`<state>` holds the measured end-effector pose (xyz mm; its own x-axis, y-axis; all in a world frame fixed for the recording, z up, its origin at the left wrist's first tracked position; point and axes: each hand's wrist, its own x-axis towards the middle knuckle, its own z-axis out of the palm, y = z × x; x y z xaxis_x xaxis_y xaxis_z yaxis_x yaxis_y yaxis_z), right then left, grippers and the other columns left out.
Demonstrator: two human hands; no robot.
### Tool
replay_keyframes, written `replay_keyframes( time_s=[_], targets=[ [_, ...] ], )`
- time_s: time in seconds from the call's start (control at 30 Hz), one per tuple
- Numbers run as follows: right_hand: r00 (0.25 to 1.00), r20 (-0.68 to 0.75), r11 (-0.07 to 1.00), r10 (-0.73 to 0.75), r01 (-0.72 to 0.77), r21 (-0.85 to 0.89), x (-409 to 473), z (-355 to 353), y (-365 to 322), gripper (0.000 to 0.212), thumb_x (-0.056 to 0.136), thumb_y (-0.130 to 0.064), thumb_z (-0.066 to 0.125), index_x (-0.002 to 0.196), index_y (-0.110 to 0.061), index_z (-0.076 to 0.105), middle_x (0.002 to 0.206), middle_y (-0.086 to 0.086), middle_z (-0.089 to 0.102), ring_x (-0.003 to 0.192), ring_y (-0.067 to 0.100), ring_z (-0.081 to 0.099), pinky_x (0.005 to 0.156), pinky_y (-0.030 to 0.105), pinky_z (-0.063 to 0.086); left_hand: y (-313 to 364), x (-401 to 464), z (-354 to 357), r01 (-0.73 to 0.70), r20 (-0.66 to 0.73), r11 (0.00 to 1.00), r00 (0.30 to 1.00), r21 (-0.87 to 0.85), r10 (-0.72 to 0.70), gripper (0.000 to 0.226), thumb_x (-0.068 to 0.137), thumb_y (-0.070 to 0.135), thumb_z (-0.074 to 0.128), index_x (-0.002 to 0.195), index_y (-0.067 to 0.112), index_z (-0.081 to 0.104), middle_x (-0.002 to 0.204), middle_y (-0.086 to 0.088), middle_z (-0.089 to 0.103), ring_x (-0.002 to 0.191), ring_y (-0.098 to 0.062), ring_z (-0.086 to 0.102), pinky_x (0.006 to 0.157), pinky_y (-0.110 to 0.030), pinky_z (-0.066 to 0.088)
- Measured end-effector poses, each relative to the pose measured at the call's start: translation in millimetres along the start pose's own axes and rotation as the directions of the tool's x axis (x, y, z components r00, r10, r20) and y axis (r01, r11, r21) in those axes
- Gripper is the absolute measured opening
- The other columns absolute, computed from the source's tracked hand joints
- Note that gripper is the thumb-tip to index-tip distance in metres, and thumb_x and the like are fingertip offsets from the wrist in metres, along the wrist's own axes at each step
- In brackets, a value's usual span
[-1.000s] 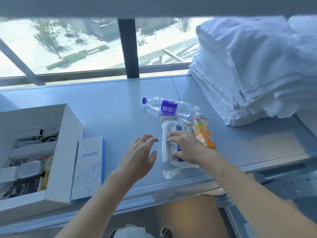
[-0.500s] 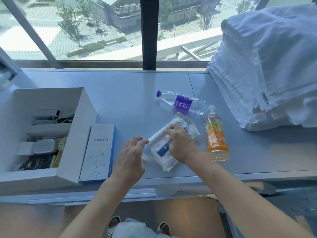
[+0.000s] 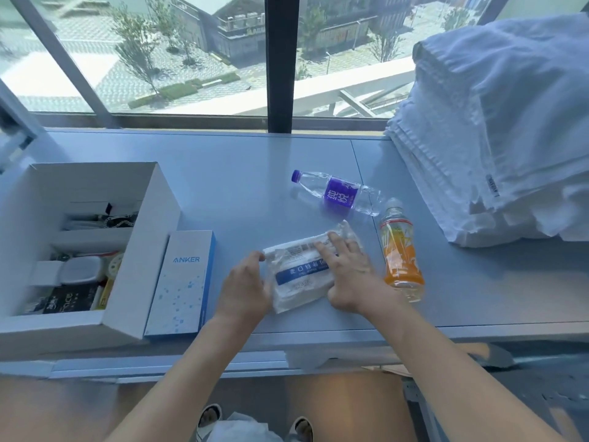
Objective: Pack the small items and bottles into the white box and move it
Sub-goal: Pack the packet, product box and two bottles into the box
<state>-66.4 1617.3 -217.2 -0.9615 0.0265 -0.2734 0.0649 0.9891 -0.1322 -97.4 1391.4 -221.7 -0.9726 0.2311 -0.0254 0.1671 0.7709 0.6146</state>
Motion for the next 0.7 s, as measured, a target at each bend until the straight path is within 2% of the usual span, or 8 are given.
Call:
replay_keyframes(
  time_s=[0.13, 0.23, 0.3, 0.4, 0.47, 0.57, 0.7],
  targets=[
    [1.000, -0.020, 0.998, -0.014, 0.015, 0.068, -21, 0, -2, 0.102, 0.069, -0.033, 0.063, 0.160, -0.032, 0.018, 0.164, 0.006, 0.017, 0.146, 0.034, 0.022, 0.118, 0.048, 0.035, 0, -3, 3, 0.017, -0.019, 0.994, 1.000, -0.108, -0.020, 0.046, 0.097, 0.010, 0.052, 0.142, 0.021, 0.050, 0.084, 0.014, 0.056, 0.079, -0.021, 0.056, 0.070, -0.032, 0.040],
    [0.995, -0.080, 0.996, -0.052, 0.057, 0.068, -30, 0, 3, 0.100, 0.066, -0.053, 0.068, 0.156, -0.033, 0.028, 0.154, 0.001, 0.027, 0.139, 0.029, 0.032, 0.111, 0.046, 0.040, 4, -7, 0, -0.003, 0.038, 0.993, 0.999, -0.119, 0.008, 0.058, 0.093, 0.010, 0.049, 0.149, 0.023, 0.042, 0.113, 0.002, 0.064, 0.100, -0.025, 0.060, 0.083, -0.038, 0.049],
    [0.989, -0.128, 0.993, -0.079, 0.089, 0.077, -29, -2, 8, 0.108, 0.060, -0.067, 0.074, 0.154, -0.036, 0.032, 0.156, -0.003, 0.027, 0.144, 0.026, 0.028, 0.115, 0.048, 0.034, 7, -8, -1, 0.004, 0.067, 0.993, 0.998, -0.121, 0.004, 0.065, 0.091, 0.012, 0.050, 0.153, 0.023, 0.034, 0.137, -0.003, 0.057, 0.115, -0.025, 0.057, 0.098, -0.040, 0.049],
    [0.990, -0.083, 0.986, -0.112, 0.121, 0.119, -22, -2, 15, 0.127, 0.052, -0.074, 0.083, 0.158, -0.038, 0.022, 0.167, -0.005, 0.013, 0.157, 0.022, 0.008, 0.127, 0.053, 0.014, 10, -7, -1, 0.047, 0.081, 0.992, 0.996, -0.113, -0.038, 0.077, 0.091, 0.013, 0.056, 0.159, 0.020, 0.022, 0.157, -0.003, 0.038, 0.135, -0.023, 0.046, 0.112, -0.036, 0.038],
    [0.993, -0.019, 0.983, -0.115, 0.117, 0.144, -17, -1, 19, 0.132, 0.053, -0.075, 0.082, 0.160, -0.039, 0.014, 0.171, -0.006, 0.007, 0.159, 0.019, 0.000, 0.128, 0.054, 0.005, 12, -6, -1, 0.063, 0.074, 0.990, 0.996, -0.127, -0.054, 0.081, 0.091, 0.012, 0.058, 0.160, 0.019, 0.016, 0.160, -0.003, 0.031, 0.141, -0.020, 0.039, 0.113, -0.031, 0.033],
    [0.993, 0.009, 0.976, -0.116, 0.112, 0.185, -15, 3, 22, 0.131, 0.054, -0.078, 0.079, 0.160, -0.040, 0.011, 0.170, -0.008, 0.010, 0.159, 0.016, 0.004, 0.126, 0.052, 0.004, 13, -4, -1, 0.072, 0.022, 0.984, 0.997, -0.166, -0.069, 0.081, 0.091, 0.010, 0.060, 0.159, 0.020, 0.017, 0.156, -0.002, 0.032, 0.139, -0.018, 0.037, 0.103, -0.023, 0.029],
    [0.994, -0.022, 0.974, -0.110, 0.113, 0.197, -19, 9, 24, 0.126, 0.057, -0.082, 0.074, 0.159, -0.042, 0.011, 0.168, -0.010, 0.014, 0.157, 0.018, 0.012, 0.125, 0.052, 0.010, 12, -9, -2, 0.033, 0.000, 0.996, 0.999, -0.080, -0.033, 0.069, 0.090, 0.011, 0.060, 0.154, 0.018, 0.034, 0.143, -0.003, 0.047, 0.126, -0.022, 0.051, 0.100, -0.029, 0.041]
  ],
)
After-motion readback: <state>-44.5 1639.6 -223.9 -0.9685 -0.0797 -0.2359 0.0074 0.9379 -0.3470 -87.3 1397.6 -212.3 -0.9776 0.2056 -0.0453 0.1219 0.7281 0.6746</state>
